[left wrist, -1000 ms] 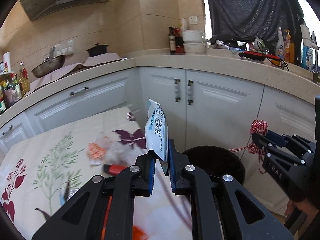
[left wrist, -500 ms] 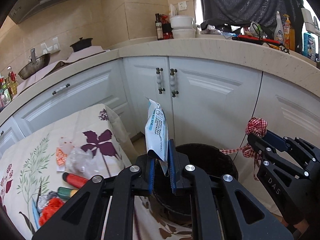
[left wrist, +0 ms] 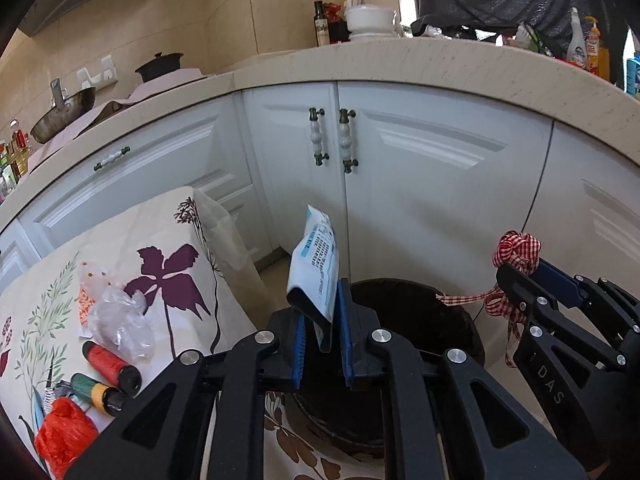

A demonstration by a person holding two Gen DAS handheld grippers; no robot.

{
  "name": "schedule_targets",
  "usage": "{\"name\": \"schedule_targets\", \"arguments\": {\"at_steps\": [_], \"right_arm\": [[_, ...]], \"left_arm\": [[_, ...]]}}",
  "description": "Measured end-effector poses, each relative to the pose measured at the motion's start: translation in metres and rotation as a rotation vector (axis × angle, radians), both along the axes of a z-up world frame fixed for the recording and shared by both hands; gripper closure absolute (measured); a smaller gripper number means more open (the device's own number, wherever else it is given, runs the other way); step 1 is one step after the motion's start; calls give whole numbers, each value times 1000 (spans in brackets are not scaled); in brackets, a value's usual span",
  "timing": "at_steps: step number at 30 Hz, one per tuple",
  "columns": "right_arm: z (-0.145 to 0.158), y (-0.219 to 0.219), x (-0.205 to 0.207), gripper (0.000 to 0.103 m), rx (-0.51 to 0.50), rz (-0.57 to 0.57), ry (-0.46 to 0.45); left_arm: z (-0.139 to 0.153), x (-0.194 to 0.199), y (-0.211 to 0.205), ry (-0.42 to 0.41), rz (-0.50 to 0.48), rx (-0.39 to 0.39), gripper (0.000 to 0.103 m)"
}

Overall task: Collect trash
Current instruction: 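Carry ribbon and box to the black bin and open both grippers, then return both tools to the table and grasp the orange bag with the right gripper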

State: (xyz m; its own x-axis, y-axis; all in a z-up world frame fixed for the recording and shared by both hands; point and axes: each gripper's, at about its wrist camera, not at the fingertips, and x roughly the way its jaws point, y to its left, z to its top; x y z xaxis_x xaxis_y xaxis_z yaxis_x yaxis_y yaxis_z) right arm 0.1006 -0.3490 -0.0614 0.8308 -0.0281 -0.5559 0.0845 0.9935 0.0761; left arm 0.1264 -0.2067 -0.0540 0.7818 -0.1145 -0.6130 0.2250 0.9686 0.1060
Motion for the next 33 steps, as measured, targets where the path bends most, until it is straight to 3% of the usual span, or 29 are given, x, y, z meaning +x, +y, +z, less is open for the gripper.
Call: {"name": "schedule_targets", "arguments": {"at_steps": [2, 4, 7, 14, 24, 28, 33], "right_arm": [[-6, 0, 7, 75, 3, 2, 12], [-9, -2, 11, 64, 10, -3, 16], [-11, -4, 16, 60, 20, -10, 17], [-13, -6, 17, 60, 24, -27, 22], [-4, -2, 1, 58, 24, -48, 18], [4, 5, -10, 52, 24, -54, 5], [12, 24, -24, 51, 25, -35, -6]], "left_arm": [[-3, 5, -1, 11, 3, 4, 76], [-7, 9, -1, 24, 11, 3, 69], [-8, 12, 2, 26, 26, -9, 57], [-4, 11, 6, 23, 35, -27, 46], [17, -3, 21, -19, 28, -40, 38], [23, -12, 36, -31, 34, -42, 36], [29, -28, 63, -41, 52, -41, 34]]}}
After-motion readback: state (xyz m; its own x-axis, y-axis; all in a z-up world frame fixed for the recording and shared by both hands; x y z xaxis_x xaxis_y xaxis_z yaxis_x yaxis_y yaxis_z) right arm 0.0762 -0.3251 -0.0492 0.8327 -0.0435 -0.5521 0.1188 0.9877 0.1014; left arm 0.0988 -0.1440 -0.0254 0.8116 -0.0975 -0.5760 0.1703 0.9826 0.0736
